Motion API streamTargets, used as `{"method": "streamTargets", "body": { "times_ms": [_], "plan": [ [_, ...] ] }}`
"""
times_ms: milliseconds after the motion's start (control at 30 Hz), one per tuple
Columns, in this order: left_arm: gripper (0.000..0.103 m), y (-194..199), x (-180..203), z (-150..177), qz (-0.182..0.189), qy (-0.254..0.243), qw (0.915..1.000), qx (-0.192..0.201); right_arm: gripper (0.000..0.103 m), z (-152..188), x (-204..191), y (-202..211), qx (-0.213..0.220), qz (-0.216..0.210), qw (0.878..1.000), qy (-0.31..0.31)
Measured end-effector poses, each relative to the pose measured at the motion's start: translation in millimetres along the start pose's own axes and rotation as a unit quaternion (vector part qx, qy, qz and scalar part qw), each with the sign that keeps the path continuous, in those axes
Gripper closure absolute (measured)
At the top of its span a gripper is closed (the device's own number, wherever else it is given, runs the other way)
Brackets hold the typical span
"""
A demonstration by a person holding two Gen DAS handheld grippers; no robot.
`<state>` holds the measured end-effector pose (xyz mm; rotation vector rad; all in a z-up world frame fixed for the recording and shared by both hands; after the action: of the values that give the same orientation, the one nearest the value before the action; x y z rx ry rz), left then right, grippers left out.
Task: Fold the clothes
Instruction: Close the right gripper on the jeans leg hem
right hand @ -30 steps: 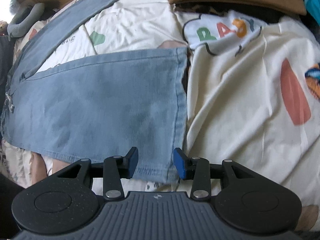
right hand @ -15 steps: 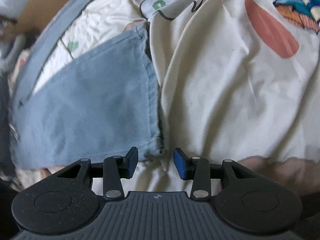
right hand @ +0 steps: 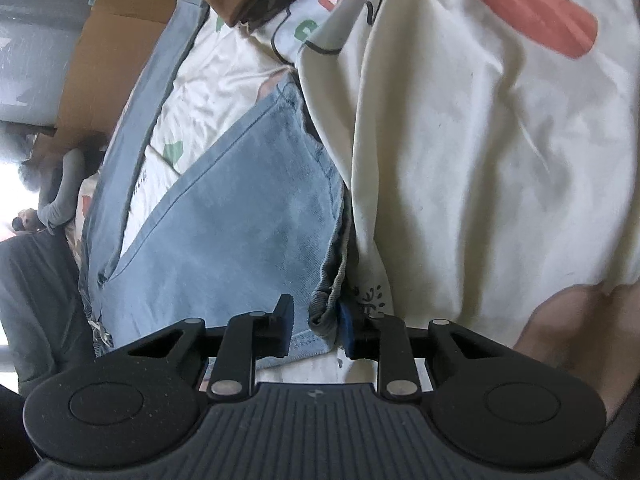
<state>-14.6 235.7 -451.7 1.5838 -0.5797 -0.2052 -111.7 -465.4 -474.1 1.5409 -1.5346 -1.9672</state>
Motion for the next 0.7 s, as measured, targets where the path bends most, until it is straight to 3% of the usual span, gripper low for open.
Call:
{"method": "streamTargets", "body": {
  "times_ms": [267,367,600,700],
  "plan": [
    [0.037,-3,10,4,0.020,0.013,0.9997,-0.005,0.077,-4,-6,-7,-0.003,-0.004,1.000,0.006],
    [0.037,-5,12,7,0.019,0.018,0.9996,-0.004,0.093,-7,-10,-9,-0.005,-0.004,1.000,0.015],
    [0.037,-21,19,15,0.030,0.029,0.9991,-0.011,0.093,-14,-25,7,0.002,0.004,0.999,0.044],
    [0.037,-26,14,18,0.045,0.056,0.9974,-0.008,0.094,-16,-31,15,0.004,0.010,0.998,0.059]
  ]
}}
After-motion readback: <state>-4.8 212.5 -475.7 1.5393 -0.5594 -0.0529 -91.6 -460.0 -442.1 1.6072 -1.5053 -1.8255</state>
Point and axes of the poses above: each gripper's, at about its wrist camera, not at the fingertips, and y roughly against the way its jaws point, x to its right, z to its underside, the point moved 6 cm from there along -y, roughly the way its jaws point, and after that the axes turned 5 degrees about y, right-handed, at the moved point
